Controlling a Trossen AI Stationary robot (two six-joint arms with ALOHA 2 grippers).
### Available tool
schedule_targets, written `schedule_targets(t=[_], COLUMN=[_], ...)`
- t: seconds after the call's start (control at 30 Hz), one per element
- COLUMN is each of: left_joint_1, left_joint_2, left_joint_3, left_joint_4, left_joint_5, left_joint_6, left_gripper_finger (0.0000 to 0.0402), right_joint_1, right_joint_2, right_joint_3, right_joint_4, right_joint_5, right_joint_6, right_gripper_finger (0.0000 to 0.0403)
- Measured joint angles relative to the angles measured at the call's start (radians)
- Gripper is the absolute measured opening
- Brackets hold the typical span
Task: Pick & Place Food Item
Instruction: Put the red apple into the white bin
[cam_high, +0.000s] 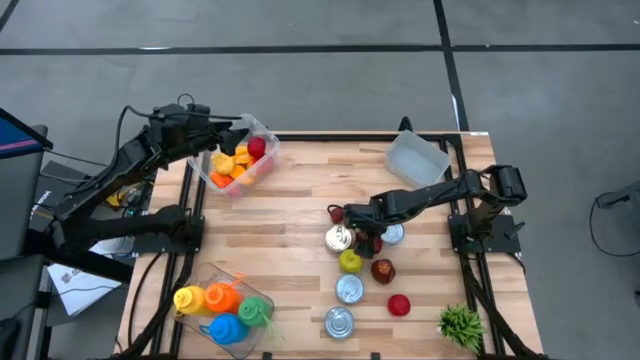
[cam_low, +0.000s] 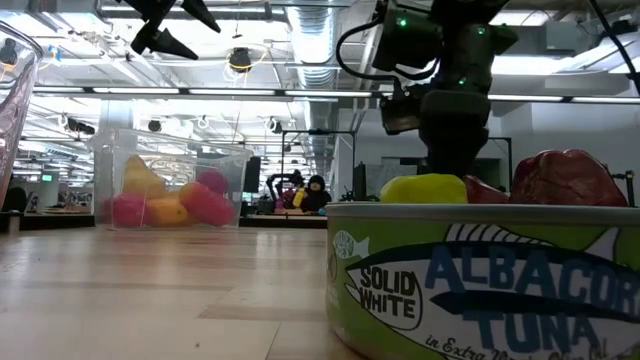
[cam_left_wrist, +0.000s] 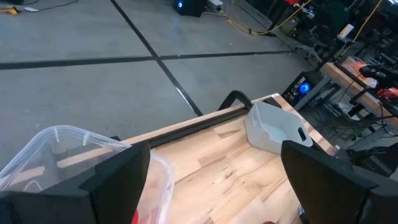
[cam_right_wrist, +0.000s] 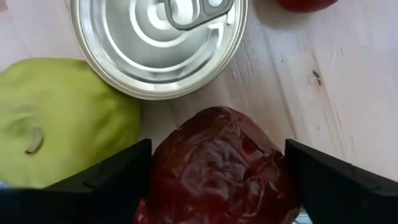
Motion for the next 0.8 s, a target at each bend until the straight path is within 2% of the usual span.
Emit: schedule_targets(t=[0.17,0.4,0.63,0.8], left_joint_1=[0.000,0.000,0.000,0.000], left_joint_2=[0.000,0.000,0.000,0.000], left_joint_3=[0.000,0.000,0.000,0.000], left_joint_4=[0.000,0.000,0.000,0.000], left_joint_5=[0.000,0.000,0.000,0.000], left_joint_6=[0.000,0.000,-0.029,-0.086], left_gripper_finger=[0.0350,0.0350,0.0350,0.0350], right_joint_1=[0.000,0.000,-0.041,-0.066], right_joint_2=[-0.001,-0.047,-0.266,-0.475], right_joint_3=[0.000,0.000,0.001,0.001], right_joint_4=[-0.017,-0.019,0.007,0.168], right_joint_5=[0.001,0.004,0.008,0.007], right_joint_6=[-0.001,-0.034,-0.033,-0.026], right_gripper_finger=[0.0274,0.0268,0.0267,0.0264])
